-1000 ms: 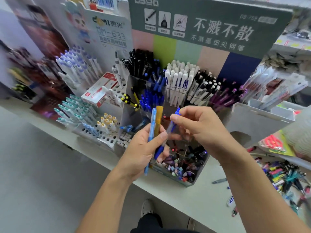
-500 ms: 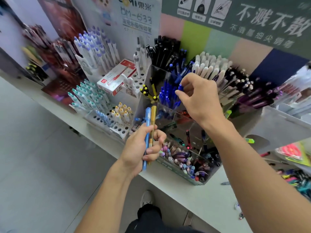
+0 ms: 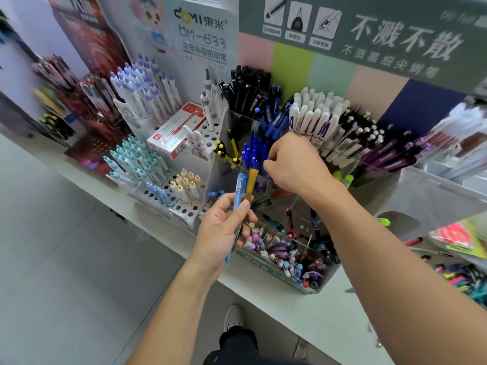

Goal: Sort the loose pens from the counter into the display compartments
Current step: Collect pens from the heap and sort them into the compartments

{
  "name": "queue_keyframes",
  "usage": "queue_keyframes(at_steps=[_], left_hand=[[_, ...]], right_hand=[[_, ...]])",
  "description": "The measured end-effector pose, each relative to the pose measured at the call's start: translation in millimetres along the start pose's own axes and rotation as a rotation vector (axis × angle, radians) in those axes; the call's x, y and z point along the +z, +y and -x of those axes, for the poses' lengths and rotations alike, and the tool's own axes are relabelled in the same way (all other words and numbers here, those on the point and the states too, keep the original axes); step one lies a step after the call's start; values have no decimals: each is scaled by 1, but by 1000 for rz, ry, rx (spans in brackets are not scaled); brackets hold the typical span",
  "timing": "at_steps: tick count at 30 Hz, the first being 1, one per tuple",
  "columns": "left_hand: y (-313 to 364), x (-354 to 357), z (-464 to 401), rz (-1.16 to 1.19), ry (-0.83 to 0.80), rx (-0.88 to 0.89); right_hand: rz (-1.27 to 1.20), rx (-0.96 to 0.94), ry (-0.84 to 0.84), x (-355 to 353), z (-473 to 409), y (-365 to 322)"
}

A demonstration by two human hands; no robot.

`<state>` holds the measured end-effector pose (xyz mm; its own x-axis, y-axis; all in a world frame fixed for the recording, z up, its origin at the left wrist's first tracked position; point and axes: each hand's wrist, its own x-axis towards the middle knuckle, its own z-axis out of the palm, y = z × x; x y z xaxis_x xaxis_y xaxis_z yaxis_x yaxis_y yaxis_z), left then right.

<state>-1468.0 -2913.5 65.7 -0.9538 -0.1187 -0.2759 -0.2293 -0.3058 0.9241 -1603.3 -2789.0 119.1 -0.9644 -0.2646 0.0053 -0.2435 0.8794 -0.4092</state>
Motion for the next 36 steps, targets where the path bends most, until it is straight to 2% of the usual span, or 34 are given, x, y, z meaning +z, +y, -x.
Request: queue_keyframes(at_steps=[5,9,10,13,15,19,22,26,29,31,33,36], left_hand=[[2,5,-2,-9,6,22],[-1,4,5,-27,-26,14],[-2,4,8,-39,-61,9],[-7,12,17,-66,-205,-20],[-9,20,19,-74,-273,-28],[-11,28,19,-94,-278,-57],[-12,26,20,-149,-306,-77],[-12,21,22,-230,-392,-108],[-13,8,22,-325,-361,-66],[-13,-10,20,-428,-282,-20],[-14,-34,18,-518,-186,9],[-16,-65,15,-395,-32,-38]], right_hand=[[18,-46,-44,-2,17,3],[-311,-87,174,-24,71,13],[-401,-68,180,-29,86,16],[-718,40,-59,-29,109,29],[-911,105,-156,-23,112,38],[-1038,179,-91,-22,117,47],[-1014,155,-65,-22,120,49],[-901,67,-175,-19,115,41],[-750,-34,-220,-14,104,31],[-780,-84,-112,-14,97,24],[-827,-111,93,-21,90,16],[-755,-152,337,-20,80,1]])
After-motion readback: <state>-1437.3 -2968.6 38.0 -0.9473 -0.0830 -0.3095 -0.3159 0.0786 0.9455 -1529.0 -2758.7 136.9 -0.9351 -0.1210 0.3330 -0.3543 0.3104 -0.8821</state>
